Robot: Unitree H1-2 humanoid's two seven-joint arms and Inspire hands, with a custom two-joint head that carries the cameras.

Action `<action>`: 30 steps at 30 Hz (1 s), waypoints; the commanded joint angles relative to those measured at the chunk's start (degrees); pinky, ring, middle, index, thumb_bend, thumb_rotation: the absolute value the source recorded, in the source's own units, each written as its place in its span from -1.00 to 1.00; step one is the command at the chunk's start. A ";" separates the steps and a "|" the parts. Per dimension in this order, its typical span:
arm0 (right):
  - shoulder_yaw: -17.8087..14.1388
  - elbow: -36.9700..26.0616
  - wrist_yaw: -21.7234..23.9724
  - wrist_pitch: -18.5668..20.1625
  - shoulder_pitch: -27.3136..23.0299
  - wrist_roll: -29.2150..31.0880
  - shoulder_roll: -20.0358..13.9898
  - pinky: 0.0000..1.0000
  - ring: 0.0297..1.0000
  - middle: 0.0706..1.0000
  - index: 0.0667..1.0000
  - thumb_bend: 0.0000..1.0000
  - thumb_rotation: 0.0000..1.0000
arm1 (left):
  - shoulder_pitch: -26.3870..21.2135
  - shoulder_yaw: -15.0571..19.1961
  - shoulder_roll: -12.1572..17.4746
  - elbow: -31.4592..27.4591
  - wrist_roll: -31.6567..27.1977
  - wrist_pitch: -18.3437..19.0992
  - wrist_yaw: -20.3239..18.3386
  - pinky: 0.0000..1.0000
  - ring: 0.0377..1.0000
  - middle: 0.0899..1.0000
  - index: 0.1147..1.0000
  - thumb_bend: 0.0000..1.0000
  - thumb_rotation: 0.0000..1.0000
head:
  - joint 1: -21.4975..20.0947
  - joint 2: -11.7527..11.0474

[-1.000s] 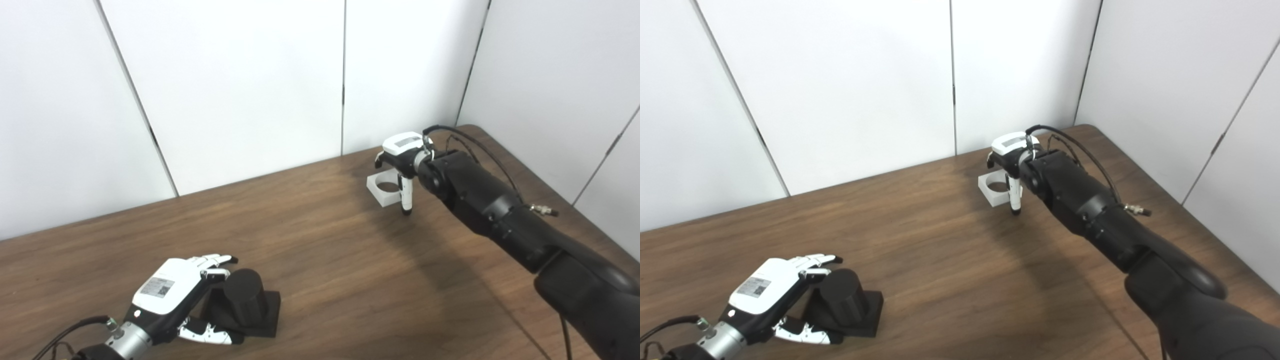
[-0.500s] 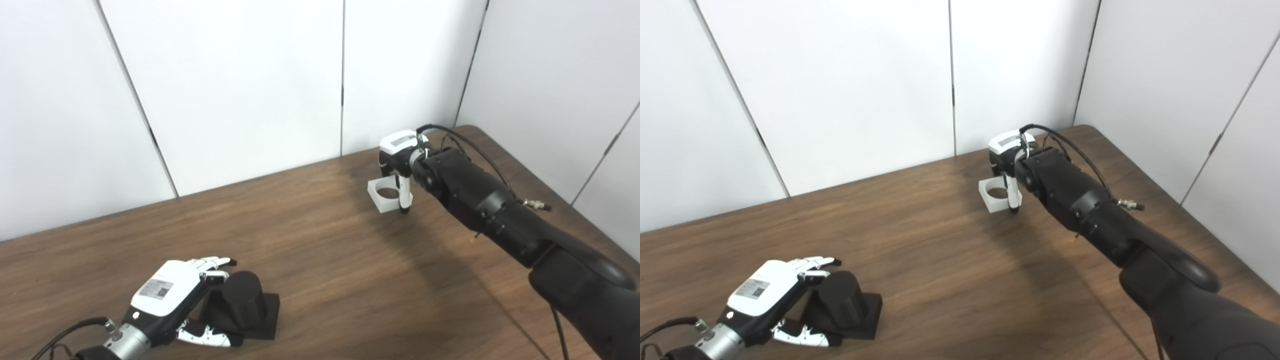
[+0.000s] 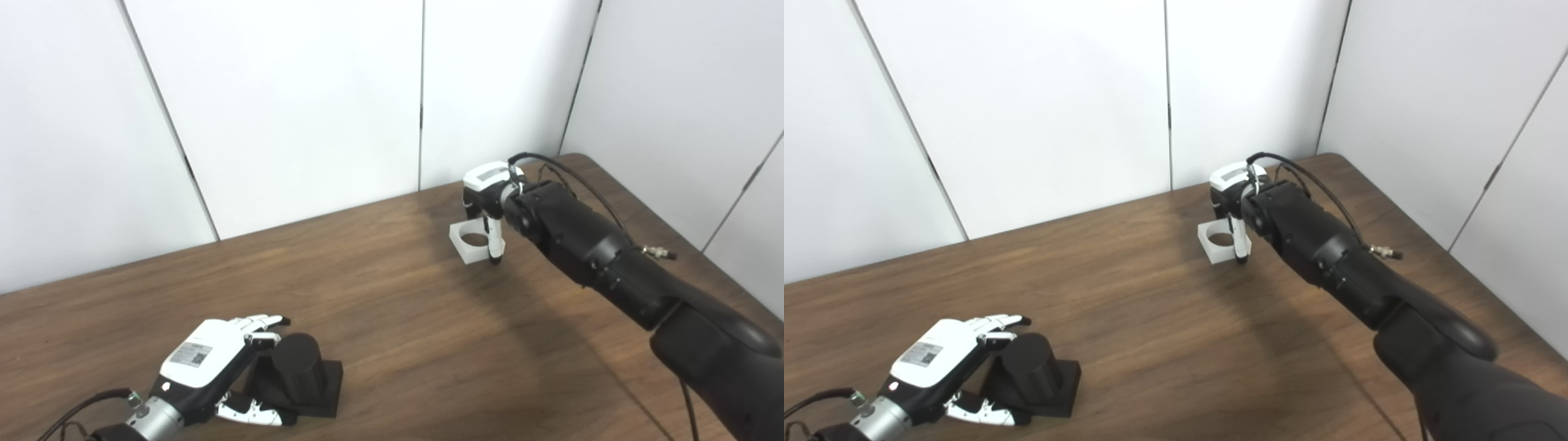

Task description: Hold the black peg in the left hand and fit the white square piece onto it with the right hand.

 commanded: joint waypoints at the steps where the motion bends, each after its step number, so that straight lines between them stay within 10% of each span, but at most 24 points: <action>1: -2.31 -1.78 -2.31 -1.68 -1.06 2.52 -1.36 0.74 0.67 0.50 -0.11 0.05 -0.72 | 3.36 -2.28 2.86 2.45 3.99 0.82 -5.64 0.61 0.72 0.72 -0.15 0.05 -0.87 | 0.70 0.25; 30: -7.24 -28.02 5.57 -8.35 0.55 15.59 -3.07 0.62 0.65 0.47 -0.12 0.04 -0.74 | 1.95 -3.50 -0.93 3.10 5.74 4.70 -6.04 0.72 0.79 0.78 -0.15 0.05 -0.85 | 19.41 5.95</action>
